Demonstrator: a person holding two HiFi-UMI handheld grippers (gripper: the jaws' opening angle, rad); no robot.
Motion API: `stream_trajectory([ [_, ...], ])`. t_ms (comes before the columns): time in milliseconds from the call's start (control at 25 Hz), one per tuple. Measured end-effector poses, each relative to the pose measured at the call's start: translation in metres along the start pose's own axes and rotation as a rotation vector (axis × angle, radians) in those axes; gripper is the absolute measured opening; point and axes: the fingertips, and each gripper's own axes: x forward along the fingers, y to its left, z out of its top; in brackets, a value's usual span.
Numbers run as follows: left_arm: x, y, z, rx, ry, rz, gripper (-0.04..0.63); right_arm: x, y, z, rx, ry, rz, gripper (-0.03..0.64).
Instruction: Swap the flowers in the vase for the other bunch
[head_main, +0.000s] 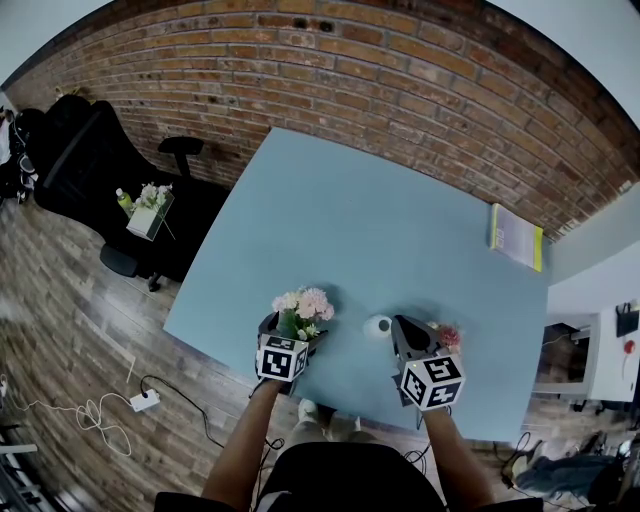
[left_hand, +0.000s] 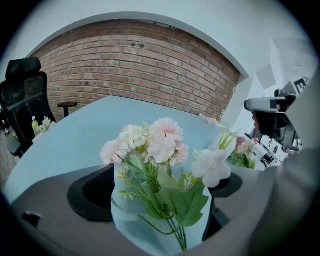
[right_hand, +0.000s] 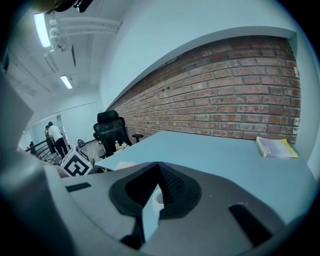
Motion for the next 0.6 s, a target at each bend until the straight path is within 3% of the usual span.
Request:
stream_trajectory([
  [600, -0.016, -0.009, 0.019, 0.011, -0.053, -0.001, 0.546, -0.016, 0.003, 0.008, -0.014, -0.035, -0.005, 0.006],
])
